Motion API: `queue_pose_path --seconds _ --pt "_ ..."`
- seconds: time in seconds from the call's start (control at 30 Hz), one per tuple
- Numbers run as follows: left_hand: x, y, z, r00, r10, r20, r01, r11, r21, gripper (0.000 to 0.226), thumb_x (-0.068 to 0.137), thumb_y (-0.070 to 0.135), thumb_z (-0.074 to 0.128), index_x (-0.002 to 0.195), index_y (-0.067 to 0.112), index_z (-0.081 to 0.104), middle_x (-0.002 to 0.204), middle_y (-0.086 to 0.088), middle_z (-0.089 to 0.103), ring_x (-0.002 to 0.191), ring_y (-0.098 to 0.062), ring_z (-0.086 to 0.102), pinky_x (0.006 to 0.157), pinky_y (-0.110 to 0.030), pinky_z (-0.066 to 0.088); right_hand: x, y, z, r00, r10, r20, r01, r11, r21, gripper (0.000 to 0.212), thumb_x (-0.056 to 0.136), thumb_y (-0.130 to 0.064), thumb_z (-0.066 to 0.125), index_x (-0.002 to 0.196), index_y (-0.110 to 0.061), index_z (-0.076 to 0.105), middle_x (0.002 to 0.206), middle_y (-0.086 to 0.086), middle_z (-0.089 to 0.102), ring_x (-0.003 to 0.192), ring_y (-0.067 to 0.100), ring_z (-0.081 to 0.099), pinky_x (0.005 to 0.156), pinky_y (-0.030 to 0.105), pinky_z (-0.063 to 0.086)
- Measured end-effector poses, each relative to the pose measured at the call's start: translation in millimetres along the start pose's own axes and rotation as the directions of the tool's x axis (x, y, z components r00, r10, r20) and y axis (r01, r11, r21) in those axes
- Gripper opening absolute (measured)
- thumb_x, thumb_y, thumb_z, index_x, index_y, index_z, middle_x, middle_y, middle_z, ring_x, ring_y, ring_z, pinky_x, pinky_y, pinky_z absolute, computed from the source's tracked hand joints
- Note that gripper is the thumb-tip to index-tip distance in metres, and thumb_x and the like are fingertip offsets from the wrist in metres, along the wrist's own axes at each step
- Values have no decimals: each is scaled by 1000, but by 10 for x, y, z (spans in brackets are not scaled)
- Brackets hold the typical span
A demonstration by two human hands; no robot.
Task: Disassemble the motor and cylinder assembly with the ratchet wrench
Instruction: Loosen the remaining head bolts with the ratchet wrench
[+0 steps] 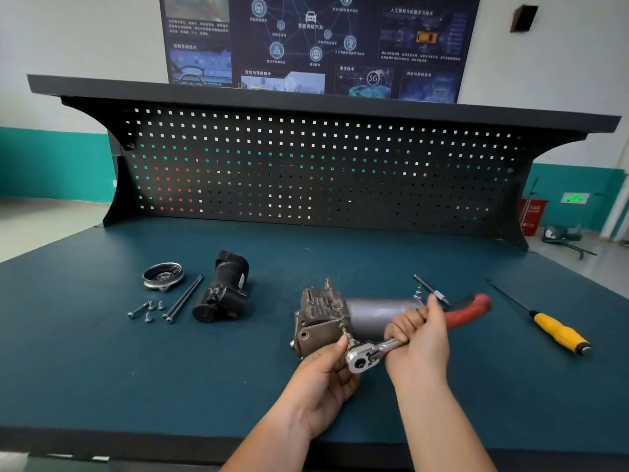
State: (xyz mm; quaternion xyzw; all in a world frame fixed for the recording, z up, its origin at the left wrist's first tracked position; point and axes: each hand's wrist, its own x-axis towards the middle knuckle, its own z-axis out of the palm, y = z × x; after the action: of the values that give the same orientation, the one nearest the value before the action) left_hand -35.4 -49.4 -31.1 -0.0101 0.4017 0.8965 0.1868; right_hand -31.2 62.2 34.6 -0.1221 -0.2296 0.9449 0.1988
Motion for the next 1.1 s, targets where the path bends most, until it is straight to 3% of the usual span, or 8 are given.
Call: queue_pose_path --seconds 0.37,0.53,0.63,0.7,0.8,0.9,1.0,1.1 --pt "-14 19 12 999 -43 0 43 998 -37 16 67 25 66 70 14 77 80 -7 73 64 -14 68 69 -27 48 -80 95 324 945 -113 306 237 882 -407 33 93 -14 56 68 -19 36 39 -11 31 31 4 26 32 15 21" --pt "-18 15 25 999 -37 20 38 999 -24 36 73 27 62 104 9 65 97 -11 69 85 -21 63 96 -41 44 -174 301 536 803 37 595 486 538 -689 34 88 -21 64 62 -21 43 37 -11 37 34 3 32 38 18 28" --pt "-49 43 24 998 -38 50 38 999 -16 17 80 15 57 89 4 66 75 -10 71 66 -19 69 70 -33 57 -264 454 616 688 166 707 656 276 -703 41 87 -26 65 56 -22 38 36 -14 38 37 3 31 40 16 25" --pt "-43 45 16 998 -42 36 43 998 -37 17 86 9 52 85 2 67 73 -12 72 60 -20 70 54 -29 57 -289 499 626 669 177 722 688 220 -692 43 86 -27 65 55 -22 36 37 -15 38 39 4 32 41 17 25" --pt "-51 39 12 998 -27 51 30 998 -47 13 77 6 57 72 5 69 61 -6 67 54 -14 66 55 -24 56 -260 456 586 742 61 667 622 307 -720 38 85 -25 66 57 -21 40 39 -12 38 43 8 34 48 25 31" --pt "-28 25 7 999 -22 48 24 998 -51 13 81 8 59 78 9 72 67 -5 69 57 -13 66 58 -24 54 -225 344 446 826 -70 560 494 569 -658 35 86 -13 65 59 -20 43 39 -11 37 36 5 33 41 20 30" --pt "-9 24 23 999 -41 13 42 995 -85 16 73 18 63 85 10 71 75 -4 72 58 -12 67 50 -20 51 -174 198 304 918 -155 365 311 852 -420 37 89 -4 57 60 -20 40 38 -10 33 31 4 29 32 16 24" --pt "-4 19 26 999 -45 -8 44 997 -58 19 71 23 63 61 13 75 68 1 71 53 -7 65 45 -16 47 -102 79 169 974 -175 143 199 965 -171 40 92 -7 48 61 -21 28 38 -12 24 30 4 21 31 14 18"
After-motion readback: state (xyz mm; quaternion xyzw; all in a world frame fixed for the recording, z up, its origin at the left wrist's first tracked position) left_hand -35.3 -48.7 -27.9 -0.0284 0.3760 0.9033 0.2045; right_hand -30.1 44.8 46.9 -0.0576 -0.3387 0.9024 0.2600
